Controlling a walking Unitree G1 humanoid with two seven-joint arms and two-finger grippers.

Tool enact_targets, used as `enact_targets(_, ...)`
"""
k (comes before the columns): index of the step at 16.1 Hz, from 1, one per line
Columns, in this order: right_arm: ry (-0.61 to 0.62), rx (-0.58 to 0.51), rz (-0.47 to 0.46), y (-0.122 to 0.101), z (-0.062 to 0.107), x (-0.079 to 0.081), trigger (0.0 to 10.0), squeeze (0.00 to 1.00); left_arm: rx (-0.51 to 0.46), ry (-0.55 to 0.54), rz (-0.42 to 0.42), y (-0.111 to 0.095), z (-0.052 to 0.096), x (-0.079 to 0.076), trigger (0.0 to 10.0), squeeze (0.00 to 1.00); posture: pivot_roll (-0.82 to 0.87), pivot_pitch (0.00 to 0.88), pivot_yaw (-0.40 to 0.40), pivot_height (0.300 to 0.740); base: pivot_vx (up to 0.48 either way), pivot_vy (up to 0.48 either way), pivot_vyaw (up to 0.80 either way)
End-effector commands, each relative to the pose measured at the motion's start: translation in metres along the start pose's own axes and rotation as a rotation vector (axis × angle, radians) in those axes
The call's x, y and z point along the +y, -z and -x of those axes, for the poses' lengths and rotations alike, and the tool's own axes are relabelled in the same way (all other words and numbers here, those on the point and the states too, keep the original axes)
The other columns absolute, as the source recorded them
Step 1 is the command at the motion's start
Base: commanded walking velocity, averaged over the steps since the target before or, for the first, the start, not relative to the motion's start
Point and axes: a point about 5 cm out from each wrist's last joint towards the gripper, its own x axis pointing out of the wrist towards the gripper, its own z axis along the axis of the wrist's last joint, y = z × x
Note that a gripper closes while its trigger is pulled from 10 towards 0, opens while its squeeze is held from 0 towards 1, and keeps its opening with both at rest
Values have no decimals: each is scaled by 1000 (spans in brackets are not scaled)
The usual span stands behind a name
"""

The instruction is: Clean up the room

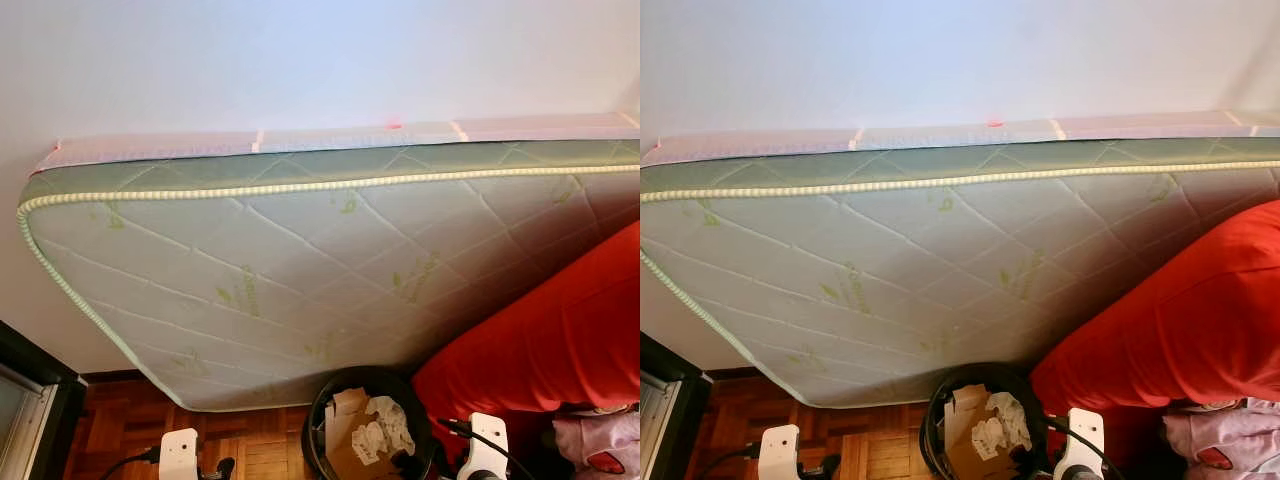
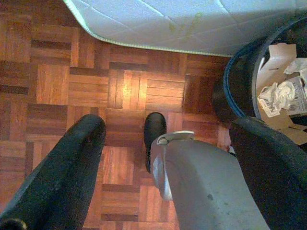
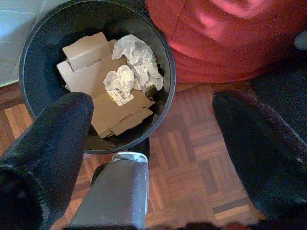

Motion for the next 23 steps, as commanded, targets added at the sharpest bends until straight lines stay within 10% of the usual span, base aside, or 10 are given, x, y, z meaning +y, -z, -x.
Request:
enact_targets(1, 7, 28, 1, 8, 2, -2, 10000, 0, 43, -13, -13, 11, 4, 9, 10000, 0, 176, 94, -47, 740, -240, 0, 0)
enact_targets(23, -9, 34, 5, 10, 2, 2, 10000, 0, 33, -9, -10, 12, 5, 9, 10000, 0, 185, 96, -50, 740, -268, 0, 0)
